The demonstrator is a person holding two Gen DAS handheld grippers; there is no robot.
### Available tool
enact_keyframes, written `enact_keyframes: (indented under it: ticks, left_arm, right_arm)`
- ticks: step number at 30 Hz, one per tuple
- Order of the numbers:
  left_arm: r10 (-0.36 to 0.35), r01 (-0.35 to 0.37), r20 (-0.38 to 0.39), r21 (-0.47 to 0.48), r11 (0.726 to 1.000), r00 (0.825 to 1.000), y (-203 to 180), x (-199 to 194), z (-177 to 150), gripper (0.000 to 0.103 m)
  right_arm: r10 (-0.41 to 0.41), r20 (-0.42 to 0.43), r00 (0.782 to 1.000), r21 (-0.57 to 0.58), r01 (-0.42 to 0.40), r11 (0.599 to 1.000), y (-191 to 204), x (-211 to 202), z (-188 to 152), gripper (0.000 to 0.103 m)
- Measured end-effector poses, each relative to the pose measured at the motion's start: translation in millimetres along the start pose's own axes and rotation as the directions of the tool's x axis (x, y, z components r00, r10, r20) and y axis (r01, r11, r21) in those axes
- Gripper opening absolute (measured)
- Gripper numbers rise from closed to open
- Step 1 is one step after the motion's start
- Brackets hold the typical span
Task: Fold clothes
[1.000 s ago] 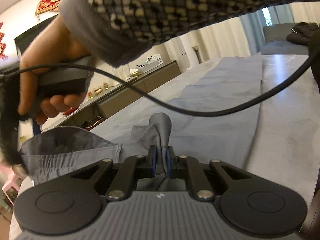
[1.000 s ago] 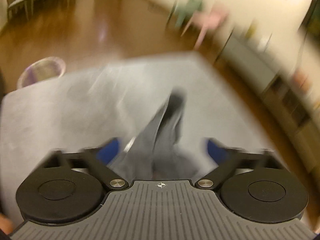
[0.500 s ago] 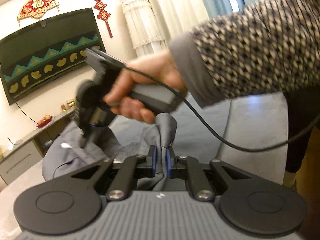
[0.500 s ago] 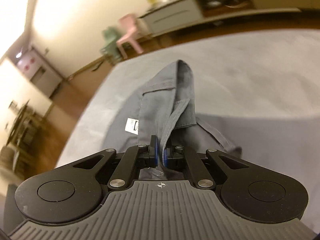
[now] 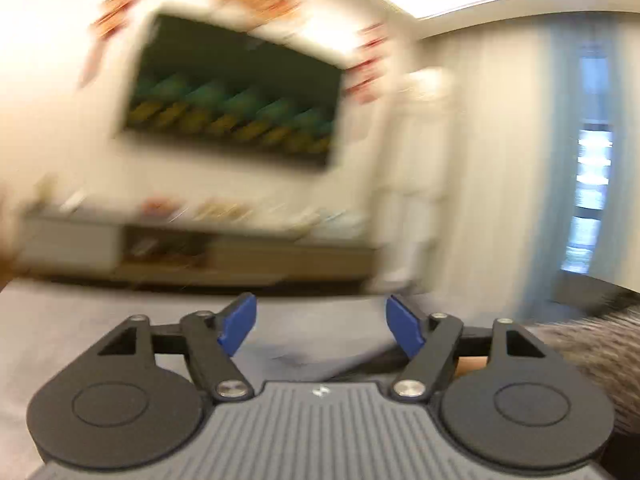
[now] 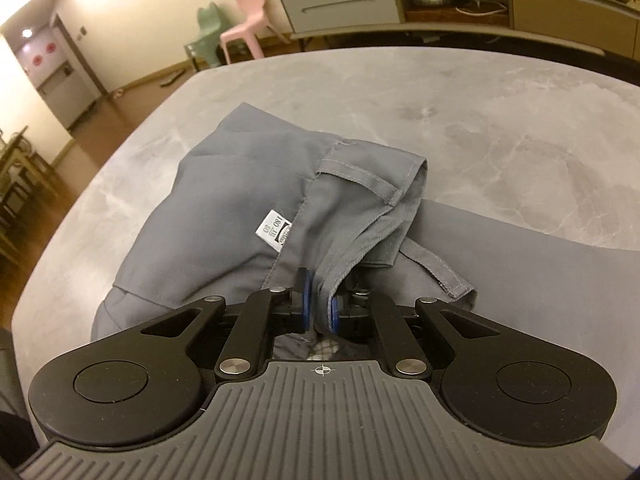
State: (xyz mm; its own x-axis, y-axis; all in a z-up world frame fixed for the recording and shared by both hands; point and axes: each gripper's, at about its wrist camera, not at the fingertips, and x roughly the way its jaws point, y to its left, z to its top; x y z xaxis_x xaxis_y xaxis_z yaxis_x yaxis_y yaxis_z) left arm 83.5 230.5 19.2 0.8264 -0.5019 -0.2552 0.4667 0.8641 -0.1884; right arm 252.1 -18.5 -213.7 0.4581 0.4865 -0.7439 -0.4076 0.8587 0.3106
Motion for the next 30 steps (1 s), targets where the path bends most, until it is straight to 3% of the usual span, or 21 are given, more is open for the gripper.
enact_keyframes:
  ticks: [2, 4, 6, 7, 9, 10, 11, 13, 15, 16, 18, 19, 20, 21, 22, 23, 24, 25, 26, 28, 30]
  left_arm:
    - [0.09, -0.094, -0.103, -0.038, 0.995, 0.991, 17.8, 40.2, -1.1, 0.047]
    - [0.147, -0.143, -0.208, 0.035, 0.989, 0.967, 16.2, 81.2, -13.0, 0.045]
    - [0.262, -0.226, -0.332, 0.143, 0.963, 0.906, 9.5, 123.1, -29.7, 0.04]
    - [0.279, -0.234, -0.363, 0.164, 0.958, 0.889, 7.2, 135.5, -34.6, 0.04]
    - [0.313, -0.246, -0.422, 0.207, 0.947, 0.851, 2.4, 160.1, -44.5, 0.039]
    - [0.327, -0.249, -0.444, 0.226, 0.942, 0.834, 0.0, 170.0, -47.9, 0.039]
    - [0.327, -0.244, -0.443, 0.235, 0.941, 0.835, -2.6, 169.9, -45.3, 0.039]
    - [0.325, -0.234, -0.439, 0.249, 0.94, 0.838, -7.4, 168.9, -39.3, 0.039]
    - [0.311, -0.235, -0.39, 0.231, 0.944, 0.867, -6.5, 156.0, -30.2, 0.04]
    - [0.3, -0.234, -0.359, 0.218, 0.948, 0.884, -7.0, 147.5, -30.2, 0.04]
    - [0.261, -0.21, -0.329, 0.182, 0.961, 0.908, -5.6, 142.6, -25.8, 0.042]
    - [0.24, -0.19, -0.349, 0.172, 0.967, 0.906, -4.3, 147.1, -26.7, 0.042]
    - [0.209, -0.157, -0.39, 0.162, 0.974, 0.897, -5.1, 153.5, -30.3, 0.042]
    - [0.174, -0.116, -0.432, 0.158, 0.981, 0.885, -6.7, 157.8, -35.4, 0.042]
    - [0.155, -0.08, -0.452, 0.181, 0.98, 0.879, -11.7, 161.0, -41.4, 0.041]
    - [0.149, -0.053, -0.457, 0.215, 0.975, 0.877, -18.1, 163.3, -46.1, 0.041]
    - [0.145, -0.029, -0.461, 0.249, 0.968, 0.876, -24.1, 165.0, -50.3, 0.041]
    - [0.148, -0.016, -0.457, 0.281, 0.96, 0.877, -28.5, 165.0, -52.8, 0.041]
    - [0.149, -0.007, -0.463, 0.294, 0.956, 0.874, -29.8, 166.1, -54.3, 0.043]
    - [0.151, 0.008, -0.473, 0.318, 0.948, 0.868, -31.2, 167.1, -59.0, 0.043]
    - [0.146, 0.022, -0.484, 0.324, 0.946, 0.863, -30.9, 167.5, -59.9, 0.043]
  right_arm:
    - [0.022, 0.023, 0.999, 0.039, -0.023, 0.999, -5.7, -10.2, 1.5, 0.005]
    - [0.085, 0.095, 0.992, 0.122, -0.096, 0.988, -10.6, -37.0, -5.4, 0.005]
    - [0.178, 0.181, 0.967, 0.223, -0.217, 0.951, -27.9, -46.6, -13.3, 0.001]
    - [0.167, 0.19, 0.968, 0.244, -0.211, 0.946, -34.6, -49.0, -15.2, 0.001]
    - [0.004, 0.116, 0.993, 0.164, -0.023, 0.986, -35.7, -48.6, -7.5, 0.001]
    - [-0.05, 0.085, 0.995, 0.122, 0.039, 0.992, -36.9, -41.8, -7.6, 0.0]
    - [-0.061, 0.076, 0.995, 0.11, 0.053, 0.992, -41.2, -40.2, -10.7, 0.002]
    - [-0.004, 0.084, 0.996, 0.17, -0.01, 0.985, -54.2, -51.5, -16.7, 0.015]
    - [0.057, 0.144, 0.988, 0.223, -0.089, 0.971, -60.2, -69.3, -17.7, 0.016]
    - [0.084, 0.18, 0.98, 0.245, -0.128, 0.961, -64.0, -75.2, -16.4, 0.023]
    - [0.121, 0.262, 0.957, 0.3, -0.2, 0.933, -71.2, -82.9, -9.1, 0.052]
    - [0.12, 0.292, 0.949, 0.318, -0.215, 0.923, -71.6, -83.8, -3.6, 0.074]
    - [0.11, 0.313, 0.943, 0.327, -0.216, 0.92, -70.9, -82.1, 2.2, 0.089]
    - [0.101, 0.318, 0.943, 0.328, -0.209, 0.921, -67.2, -79.6, 7.0, 0.09]
    - [0.095, 0.301, 0.949, 0.316, -0.193, 0.929, -61.3, -71.4, 11.1, 0.085]
    - [0.1, 0.269, 0.958, 0.295, -0.181, 0.938, -55.6, -57.0, 15.2, 0.065]
    - [0.127, 0.233, 0.964, 0.265, -0.189, 0.946, -47.0, -46.1, 17.5, 0.04]
    - [0.158, 0.196, 0.968, 0.23, -0.202, 0.952, -35.5, -41.5, 16.2, 0.0]
    - [0.144, 0.154, 0.978, 0.192, -0.173, 0.966, -23.6, -37.5, 11.9, 0.0]
    - [0.026, 0.071, 0.997, 0.087, -0.032, 0.996, -4.5, -27.4, -2.0, 0.0]
    - [-0.005, 0.081, 0.997, 0.056, 0.0, 0.998, -4.8, -26.1, -10.6, 0.0]
